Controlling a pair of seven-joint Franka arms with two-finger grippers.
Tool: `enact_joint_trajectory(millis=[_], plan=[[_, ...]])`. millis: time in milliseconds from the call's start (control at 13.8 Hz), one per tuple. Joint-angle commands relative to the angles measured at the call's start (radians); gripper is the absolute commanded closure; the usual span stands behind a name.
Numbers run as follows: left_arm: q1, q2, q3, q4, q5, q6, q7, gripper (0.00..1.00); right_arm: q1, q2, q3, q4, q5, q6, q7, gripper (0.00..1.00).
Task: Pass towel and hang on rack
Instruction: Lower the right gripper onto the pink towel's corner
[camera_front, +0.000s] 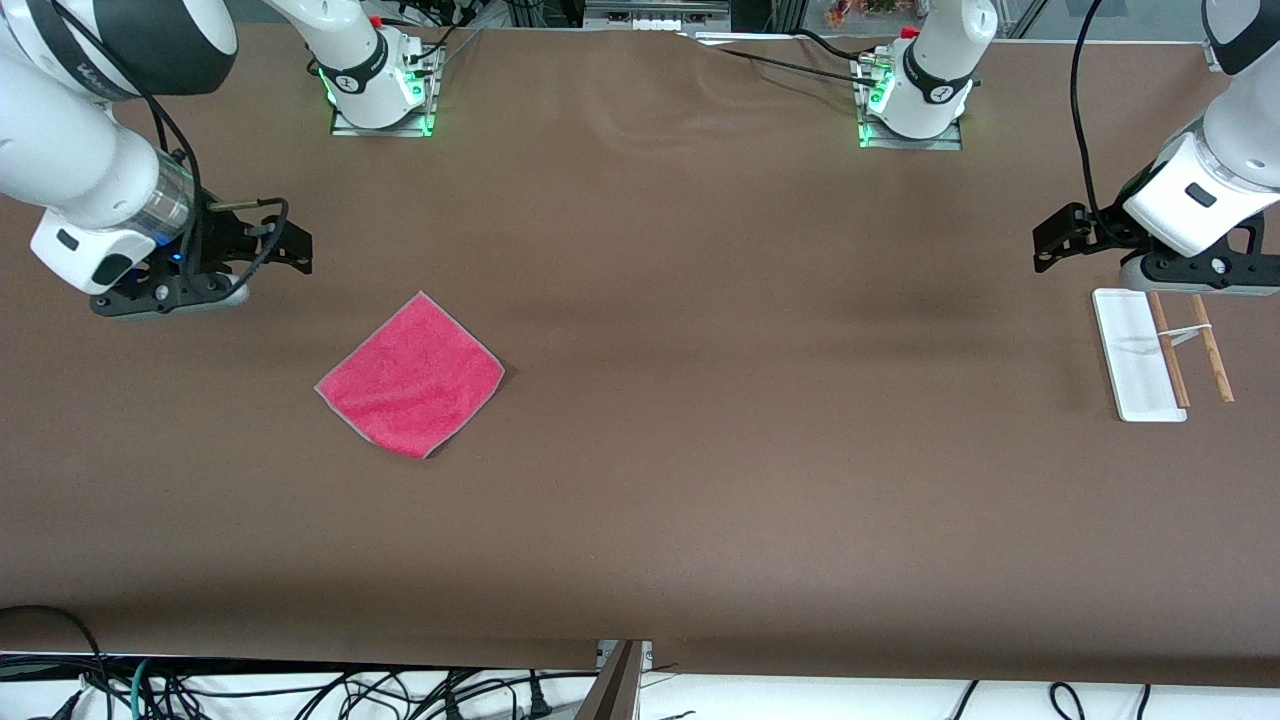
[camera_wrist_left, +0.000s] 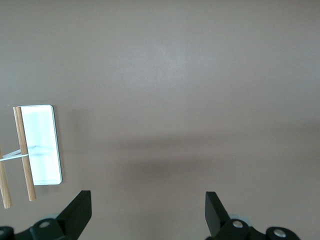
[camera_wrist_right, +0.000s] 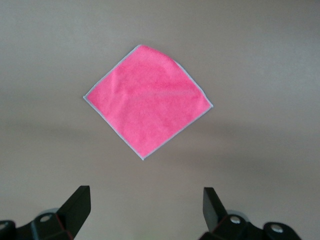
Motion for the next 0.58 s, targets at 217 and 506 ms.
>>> enact_joint_trajectory(millis=[217, 506], plan=[[0.011, 0.008, -0.008, 0.022, 0.0, -0.011, 0.027, 0.0, 0.063, 0.049, 0.007, -0.231, -0.01, 0.338, 0.19, 0.01], [0.011, 0.008, -0.008, 0.022, 0.0, -0.011, 0.027, 0.0, 0.178, 0.244, 0.007, -0.233, -0.007, 0.566, 0.443, 0.01]])
